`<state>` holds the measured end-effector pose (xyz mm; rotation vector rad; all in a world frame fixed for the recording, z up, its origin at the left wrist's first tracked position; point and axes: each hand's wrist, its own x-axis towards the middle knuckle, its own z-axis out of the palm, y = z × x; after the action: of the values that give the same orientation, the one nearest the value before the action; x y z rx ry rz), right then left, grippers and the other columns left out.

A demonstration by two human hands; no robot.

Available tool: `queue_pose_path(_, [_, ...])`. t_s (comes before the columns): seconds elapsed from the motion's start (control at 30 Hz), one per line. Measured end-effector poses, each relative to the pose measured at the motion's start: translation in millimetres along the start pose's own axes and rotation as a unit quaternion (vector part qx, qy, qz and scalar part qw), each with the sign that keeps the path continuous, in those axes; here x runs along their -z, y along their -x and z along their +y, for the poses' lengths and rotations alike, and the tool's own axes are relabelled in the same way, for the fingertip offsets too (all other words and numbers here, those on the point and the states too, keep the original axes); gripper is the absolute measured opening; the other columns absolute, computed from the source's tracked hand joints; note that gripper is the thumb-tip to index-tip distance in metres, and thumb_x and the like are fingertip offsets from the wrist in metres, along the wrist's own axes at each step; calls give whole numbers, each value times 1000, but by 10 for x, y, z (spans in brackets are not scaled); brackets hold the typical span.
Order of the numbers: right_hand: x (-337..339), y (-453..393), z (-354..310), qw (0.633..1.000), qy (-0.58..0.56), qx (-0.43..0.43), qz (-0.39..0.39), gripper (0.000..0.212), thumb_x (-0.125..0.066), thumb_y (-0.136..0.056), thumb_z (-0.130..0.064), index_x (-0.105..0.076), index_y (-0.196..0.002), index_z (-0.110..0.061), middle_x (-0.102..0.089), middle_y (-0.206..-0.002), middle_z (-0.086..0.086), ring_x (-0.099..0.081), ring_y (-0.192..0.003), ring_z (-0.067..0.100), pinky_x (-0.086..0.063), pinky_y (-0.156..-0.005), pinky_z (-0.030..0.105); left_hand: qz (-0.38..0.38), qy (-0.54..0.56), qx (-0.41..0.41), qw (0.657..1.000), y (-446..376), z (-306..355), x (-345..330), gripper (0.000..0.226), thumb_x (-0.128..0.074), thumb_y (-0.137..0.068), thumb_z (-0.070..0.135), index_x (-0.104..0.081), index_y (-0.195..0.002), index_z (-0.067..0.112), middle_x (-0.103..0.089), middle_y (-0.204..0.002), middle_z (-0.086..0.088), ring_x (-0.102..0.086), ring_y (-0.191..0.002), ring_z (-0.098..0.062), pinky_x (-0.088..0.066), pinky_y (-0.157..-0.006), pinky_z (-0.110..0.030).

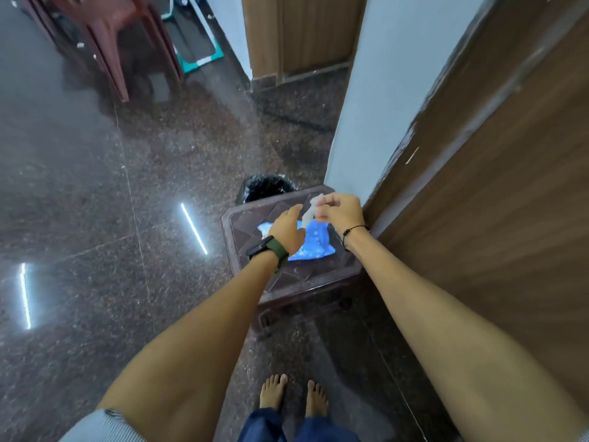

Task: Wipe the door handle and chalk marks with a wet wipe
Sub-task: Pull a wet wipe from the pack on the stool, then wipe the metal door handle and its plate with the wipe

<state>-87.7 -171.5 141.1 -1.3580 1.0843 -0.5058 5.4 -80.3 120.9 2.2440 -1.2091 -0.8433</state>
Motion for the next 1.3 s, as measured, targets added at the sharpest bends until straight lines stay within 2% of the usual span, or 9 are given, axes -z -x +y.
queue_pose_path(0.2, [328, 243, -618, 980, -197, -40, -3, 32, -39, -82, 16, -55, -67, -6, -63, -53, 4, -60, -42, 13, -59, -55, 29, 9, -8, -36, 999, 67, 452, 205, 25, -47, -86, 6, -64, -104, 5, -66, -111, -18, -58, -101, -35, -46, -79, -35])
queue_pose_path(0.3, [553, 410, -822, 970, -239, -28, 42, 32, -34, -80, 15, -54, -67, -5, -61, -60, 7, -58, -40, 17, -58, -53, 34, -1, 113, -30, 993, 136, 722, 310, 16, -48, -86, 4, -65, -87, 4, -67, -92, -20, -62, -83, -32, -55, -72, -40])
queue_pose_path(0.43, [1045, 739, -892, 945, -299, -4, 131, 31, -31, -79, 15, -55, -69, -3, -52, -67, 12, -55, -36, 15, -57, -51, 32, -183, 351, -13, 918, 257, 1270, 263, 28, -41, -89, -8, -52, -82, 17, -59, -66, -7, -60, -55, -16, -56, -52, -27])
queue_pose_path(0.53, [1618, 1099, -821, 917, -337, 22, 215, 30, -37, -80, 16, -58, -66, -2, -55, -68, 12, -55, -37, 15, -58, -51, 31, -256, 283, -85, 921, 372, 1774, -21, 19, -46, -87, -10, -53, -86, 8, -53, -65, -9, -58, -47, -12, -55, -49, -21])
queue_pose_path(0.7, [2696, 2017, -549, 868, -365, 73, 330, 22, -48, -86, 10, -62, -72, 0, -56, -64, 13, -56, -44, 17, -58, -55, 30, -357, 227, -183, 888, 804, 2688, -766, 22, -51, -85, -6, -56, -70, 9, -54, -71, -10, -50, -65, -23, -46, -67, -31])
queue_pose_path(0.9, [3590, 3173, -175, 869, -212, 67, 442, 22, -50, -87, 11, -63, -75, -2, -62, -68, 15, -60, -48, 14, -56, -54, 23, -477, 282, -192, 810, 1669, 3680, -1671, 16, -44, -92, 10, -59, -96, 10, -62, -82, -10, -59, -67, -21, -53, -61, -30])
queue_pose_path(1.07, [4059, 3913, 74, 820, -94, 56, 563, 26, -55, -83, 10, -69, -73, -11, -67, -71, 3, -60, -58, 7, -49, -51, 12, -534, 256, -225, 774, 2386, 4253, -2191, 20, -40, -96, 18, -58, -99, 11, -59, -74, -5, -54, -56, -13, -45, -55, -25])
queue_pose_path(1.2, [4214, 4421, 197, 792, -7, 17, 610, 23, -59, -84, -5, -73, -85, -22, -72, -78, 8, -62, -58, 15, -56, -55, 32, -549, 240, -248, 761, 2783, 4577, -2439, 19, -45, -94, 15, -62, -89, 10, -60, -73, -6, -55, -59, -16, -44, -59, -28])
queue_pose_path(1.3, [4230, 4639, 236, 778, 67, 35, 624, 26, -62, -83, -10, -66, -106, -21, -66, -97, 2, -64, -78, 15, -56, -71, 32, -558, 256, -259, 746, 2975, 4780, -2537, 14, -53, -89, 8, -64, -82, 9, -66, -76, -6, -64, -63, -15, -53, -55, -26])
